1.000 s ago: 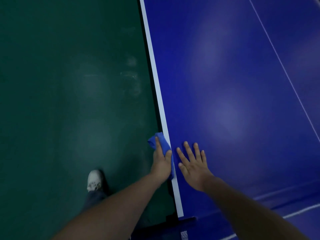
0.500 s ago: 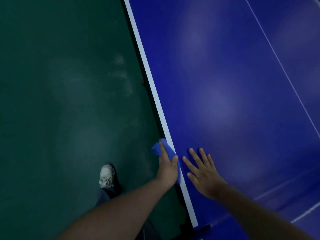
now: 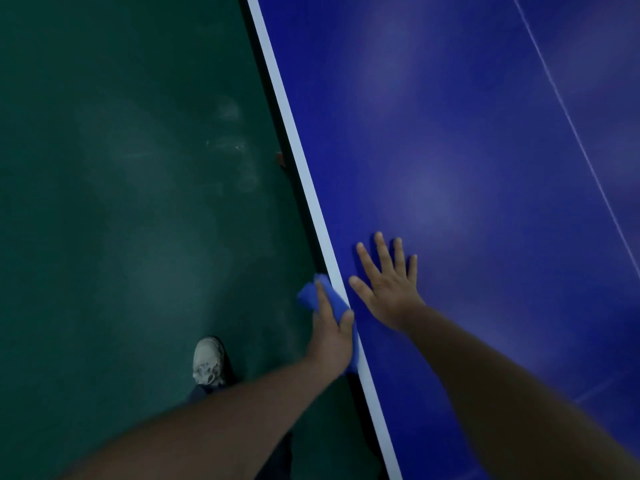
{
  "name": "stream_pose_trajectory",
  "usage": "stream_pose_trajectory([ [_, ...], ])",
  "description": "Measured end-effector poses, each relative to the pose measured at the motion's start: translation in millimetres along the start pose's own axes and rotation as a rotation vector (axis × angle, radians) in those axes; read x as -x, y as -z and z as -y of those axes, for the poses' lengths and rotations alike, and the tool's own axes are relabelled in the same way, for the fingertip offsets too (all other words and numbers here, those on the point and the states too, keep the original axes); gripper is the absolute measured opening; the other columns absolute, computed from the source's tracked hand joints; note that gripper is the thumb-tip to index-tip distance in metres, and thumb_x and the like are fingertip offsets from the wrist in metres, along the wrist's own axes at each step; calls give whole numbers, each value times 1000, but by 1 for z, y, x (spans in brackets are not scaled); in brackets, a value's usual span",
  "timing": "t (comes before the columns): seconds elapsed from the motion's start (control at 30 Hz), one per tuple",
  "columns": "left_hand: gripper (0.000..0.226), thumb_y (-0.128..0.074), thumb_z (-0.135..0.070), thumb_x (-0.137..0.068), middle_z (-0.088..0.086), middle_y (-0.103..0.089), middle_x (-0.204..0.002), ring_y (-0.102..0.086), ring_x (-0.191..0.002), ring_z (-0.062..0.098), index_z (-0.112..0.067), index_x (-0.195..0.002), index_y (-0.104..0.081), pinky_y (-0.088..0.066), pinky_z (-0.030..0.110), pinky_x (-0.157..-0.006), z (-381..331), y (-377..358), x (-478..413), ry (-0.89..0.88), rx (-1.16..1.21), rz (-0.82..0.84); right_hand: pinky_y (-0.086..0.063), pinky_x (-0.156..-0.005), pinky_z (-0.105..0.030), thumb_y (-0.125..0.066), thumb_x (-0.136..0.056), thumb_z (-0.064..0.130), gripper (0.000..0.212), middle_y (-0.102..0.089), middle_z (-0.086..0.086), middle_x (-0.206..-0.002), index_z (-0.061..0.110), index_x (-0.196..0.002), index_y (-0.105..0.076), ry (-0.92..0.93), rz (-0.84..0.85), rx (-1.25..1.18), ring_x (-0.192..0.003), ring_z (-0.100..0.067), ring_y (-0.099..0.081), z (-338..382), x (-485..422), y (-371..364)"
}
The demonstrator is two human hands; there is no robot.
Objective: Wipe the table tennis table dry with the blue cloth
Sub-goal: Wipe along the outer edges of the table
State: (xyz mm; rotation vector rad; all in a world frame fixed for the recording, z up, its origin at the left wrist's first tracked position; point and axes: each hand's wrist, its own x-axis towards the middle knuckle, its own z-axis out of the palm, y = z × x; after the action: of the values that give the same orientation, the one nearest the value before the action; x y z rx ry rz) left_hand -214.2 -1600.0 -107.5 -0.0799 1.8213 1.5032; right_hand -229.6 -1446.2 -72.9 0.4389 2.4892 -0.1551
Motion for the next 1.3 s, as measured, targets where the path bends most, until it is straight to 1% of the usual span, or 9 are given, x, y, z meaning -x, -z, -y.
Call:
stream_pose_trajectory([
  [0.07,76,-43,-31,-105,13,-21,-161,-34,-143,28,-46,-150,16,-27,28,-108,-28,21,-38,6,-31,-18,23,-115,-53,9,-79,78,68,50,16,-146,54,-136,37,-2,20,-17,-139,-20,45,-1,0,1],
  [0.23,71,-37,-37,-107,13,-27,-158,-44,-135,31,-46,-153,18,-35,38,-106,-81,47,-89,58,-82,-49,22,-116,-56,23,-74,83,69,54,14,-145,53,-132,45,13,38,-4,-140,-24,46,2,2,3],
  [0.37,76,-42,-24,-107,8,-30,-152,-42,-132,23,-44,-149,17,-30,26,-99,-46,23,-35,59,-16,1,19,-117,-57,32,-68,81,72,56,12,-144,51,-132,47,11,64,-2,-141,-27,44,2,5,6],
  [0.5,75,-43,-25,-107,8,-30,-159,-42,-138,26,-52,-136,20,-35,28,-103,-7,2,25,184,-39,140,18,-118,-57,35,-65,82,75,55,11,-146,51,-132,47,6,86,-3,-140,-27,45,3,4,10],
  [0.63,77,-44,-29,-106,7,-28,-160,-42,-135,24,-48,-139,22,-35,28,-104,-15,16,4,172,-53,197,20,-117,-57,36,-63,82,77,56,11,-144,51,-133,46,8,102,-10,-139,-27,46,5,3,12],
  [0.83,77,-41,-35,-106,16,-42,-148,-51,-115,24,-39,-153,21,-37,29,-95,-62,40,-65,154,-122,80,22,-116,-56,33,-67,82,72,59,13,-141,52,-131,48,12,111,-24,-138,-27,47,6,4,14],
  [1.03,73,-39,-40,-106,16,-34,-154,-45,-133,31,-46,-153,17,-36,39,-110,-100,62,-117,84,-110,-21,23,-115,-56,28,-73,80,69,57,12,-144,51,-132,47,-2,116,-18,-136,-26,50,4,3,12],
  [1.17,70,-45,-24,-106,12,-25,-160,-32,-137,14,-46,-146,7,-26,22,-102,-78,37,-67,67,7,-107,21,-116,-57,32,-69,83,71,54,13,-146,53,-132,47,-23,119,-41,-139,-25,47,2,7,7],
  [1.3,74,-48,-17,-104,-1,-18,-159,-27,-143,13,-50,-141,8,-25,20,-106,-57,24,-43,102,15,-43,17,-116,-54,10,-89,79,67,38,11,-158,52,-146,31,-35,116,-13,-147,-27,34,-1,4,5],
])
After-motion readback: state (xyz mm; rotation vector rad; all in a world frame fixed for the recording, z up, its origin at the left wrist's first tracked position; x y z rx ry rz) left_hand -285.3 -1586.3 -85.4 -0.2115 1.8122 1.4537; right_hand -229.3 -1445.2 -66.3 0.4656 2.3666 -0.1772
